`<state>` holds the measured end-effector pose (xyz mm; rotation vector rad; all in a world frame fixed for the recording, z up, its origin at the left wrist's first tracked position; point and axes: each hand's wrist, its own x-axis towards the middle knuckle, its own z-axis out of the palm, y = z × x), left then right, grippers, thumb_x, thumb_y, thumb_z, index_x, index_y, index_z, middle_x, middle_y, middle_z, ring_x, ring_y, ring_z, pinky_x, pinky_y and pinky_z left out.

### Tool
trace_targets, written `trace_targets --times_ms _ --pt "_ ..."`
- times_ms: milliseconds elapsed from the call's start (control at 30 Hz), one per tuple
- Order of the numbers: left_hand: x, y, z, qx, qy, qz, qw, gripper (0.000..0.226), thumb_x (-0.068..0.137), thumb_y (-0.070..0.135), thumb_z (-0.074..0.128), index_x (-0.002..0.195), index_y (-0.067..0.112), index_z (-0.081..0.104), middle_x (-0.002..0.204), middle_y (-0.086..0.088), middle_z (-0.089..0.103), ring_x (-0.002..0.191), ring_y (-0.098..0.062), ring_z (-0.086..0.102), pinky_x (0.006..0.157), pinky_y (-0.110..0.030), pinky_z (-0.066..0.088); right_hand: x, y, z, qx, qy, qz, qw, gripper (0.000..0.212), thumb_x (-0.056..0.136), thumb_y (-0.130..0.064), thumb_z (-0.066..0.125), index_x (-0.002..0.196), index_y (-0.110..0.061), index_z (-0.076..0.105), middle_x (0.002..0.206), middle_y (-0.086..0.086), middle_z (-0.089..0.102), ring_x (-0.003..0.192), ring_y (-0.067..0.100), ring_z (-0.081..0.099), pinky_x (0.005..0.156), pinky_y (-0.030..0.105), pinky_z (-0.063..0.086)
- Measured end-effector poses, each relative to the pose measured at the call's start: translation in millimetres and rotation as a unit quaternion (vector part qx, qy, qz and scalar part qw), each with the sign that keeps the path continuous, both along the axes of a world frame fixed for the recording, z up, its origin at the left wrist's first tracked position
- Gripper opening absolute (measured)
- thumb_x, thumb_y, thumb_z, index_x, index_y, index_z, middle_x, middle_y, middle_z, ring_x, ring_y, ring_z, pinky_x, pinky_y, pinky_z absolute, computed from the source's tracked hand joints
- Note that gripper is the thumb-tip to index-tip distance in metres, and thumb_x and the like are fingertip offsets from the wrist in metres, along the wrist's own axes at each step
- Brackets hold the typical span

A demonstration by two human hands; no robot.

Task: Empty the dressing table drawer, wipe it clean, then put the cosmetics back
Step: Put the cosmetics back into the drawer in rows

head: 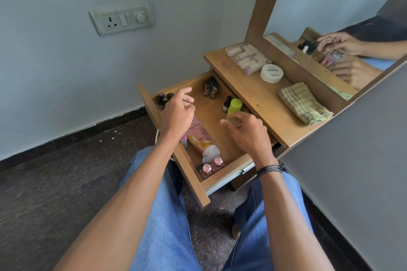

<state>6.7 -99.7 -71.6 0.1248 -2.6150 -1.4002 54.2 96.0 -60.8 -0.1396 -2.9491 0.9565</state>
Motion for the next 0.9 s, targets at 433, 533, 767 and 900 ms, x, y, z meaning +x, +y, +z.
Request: trace_targets --times_ms 433,533,767,900 --pt "3.3 6.6 -3.4 -0.198 -0.082 -0.203 0.955 0.039 0.098 0.01 0.055 0.127 0.032 0.065 0.141 0.01 0.055 0.133 -0.015 0.042 0.101 -0.043 0.045 -111.0 65.3 54.1 0.139 0.004 -0.117 0.983 0.052 0.094 -0.032 0.065 0.141 -0.016 0.052 0.145 0.015 0.044 0.131 0.041 0.045 0.1 0.049 0.044" --pt "5.4 7.1 -6.1 -0.243 -0.104 -0.268 0.927 0.038 0.098 0.015 0.055 0.128 0.037 0.065 0.142 0.011 0.055 0.135 -0.013 0.037 0.106 -0.049 0.042 -116.0 70.2 52.2 0.11 0.015 -0.123 0.986 0.046 0.091 -0.034 0.066 0.134 -0.018 0.056 0.142 0.015 0.047 0.124 0.043 0.051 0.096 0.045 0.044" --pt "6.9 10.2 -14.2 -0.342 -0.121 -0.35 0.864 0.027 0.094 0.057 0.058 0.117 0.049 0.067 0.134 0.021 0.053 0.132 -0.012 0.034 0.105 -0.055 0.037 -110.2 67.6 51.0 0.074 0.066 -0.161 0.982 0.029 0.082 -0.031 0.067 0.106 -0.015 0.061 0.129 0.015 0.056 0.114 0.039 0.055 0.086 0.038 0.041" --pt "7.2 11.3 -12.1 -0.326 -0.141 -0.369 0.859 0.023 0.092 0.058 0.061 0.11 0.047 0.071 0.122 0.021 0.054 0.125 -0.01 0.038 0.096 -0.05 0.042 -94.5 50.6 53.4 0.041 0.129 -0.171 0.976 0.043 0.073 -0.045 0.07 0.106 -0.019 0.06 0.126 0.014 0.057 0.116 0.035 0.053 0.091 0.04 0.042"
